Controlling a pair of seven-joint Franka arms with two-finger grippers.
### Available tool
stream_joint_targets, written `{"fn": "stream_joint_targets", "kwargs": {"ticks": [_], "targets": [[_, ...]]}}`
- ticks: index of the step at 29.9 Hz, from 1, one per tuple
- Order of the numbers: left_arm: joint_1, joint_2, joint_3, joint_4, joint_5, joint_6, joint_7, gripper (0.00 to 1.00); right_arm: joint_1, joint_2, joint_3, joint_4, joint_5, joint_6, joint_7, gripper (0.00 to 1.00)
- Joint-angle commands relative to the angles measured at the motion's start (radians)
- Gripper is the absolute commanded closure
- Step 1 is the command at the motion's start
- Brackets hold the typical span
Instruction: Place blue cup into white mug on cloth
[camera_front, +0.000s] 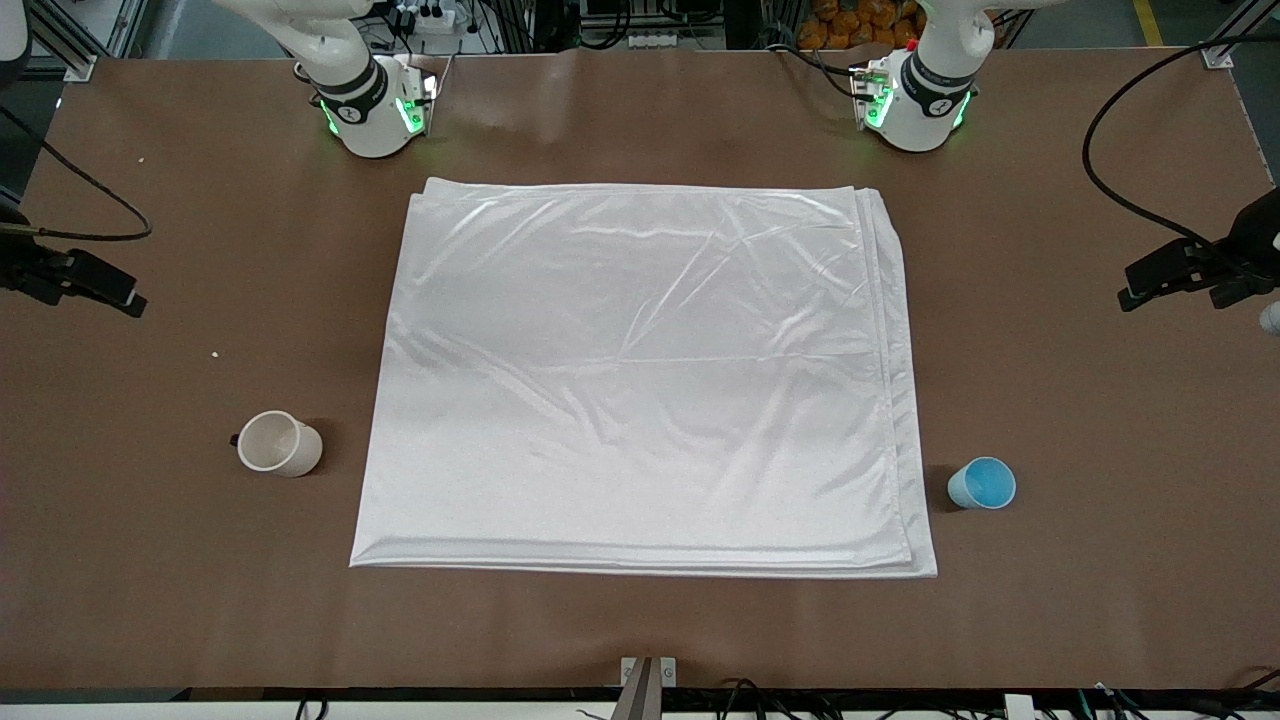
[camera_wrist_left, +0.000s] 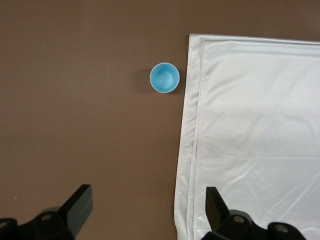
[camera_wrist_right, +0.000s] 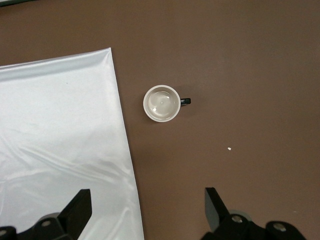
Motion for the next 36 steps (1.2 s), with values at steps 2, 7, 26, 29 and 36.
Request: {"fn": "stream_joint_targets", "kwargs": {"ticks": [2,7,26,29,36], "targets": [[-0.008,-0.007,0.001,0.002,0.017,-0.011,-0.005,0.00,-0.005,0.011,0.002,0.020,0.005,-0.004,-0.005,0.00],[-0.011,-0.007,-0.006,0.006,0.055,-0.011,-0.016,0.00,-0.005,0.011,0.002,0.020,0.006,-0.004,-0.004,0.00],[0.005,0.035,-0.006,0.005,0.061,0.023,0.009,0.00,-0.036,0.049,0.002,0.019,0.017,0.021,-0.063,0.00],[-0.002,0.042,-0.008,0.002,0.067,0.047,0.009,0.00,-0.048,0.072,0.002,0.019,0.017,0.038,-0.108,0.00],[-0.001,0.108,-0.010,-0.015,0.067,0.136,0.009,0.00,-0.059,0.124,0.000,0.019,0.011,0.081,-0.246,0.00]]}}
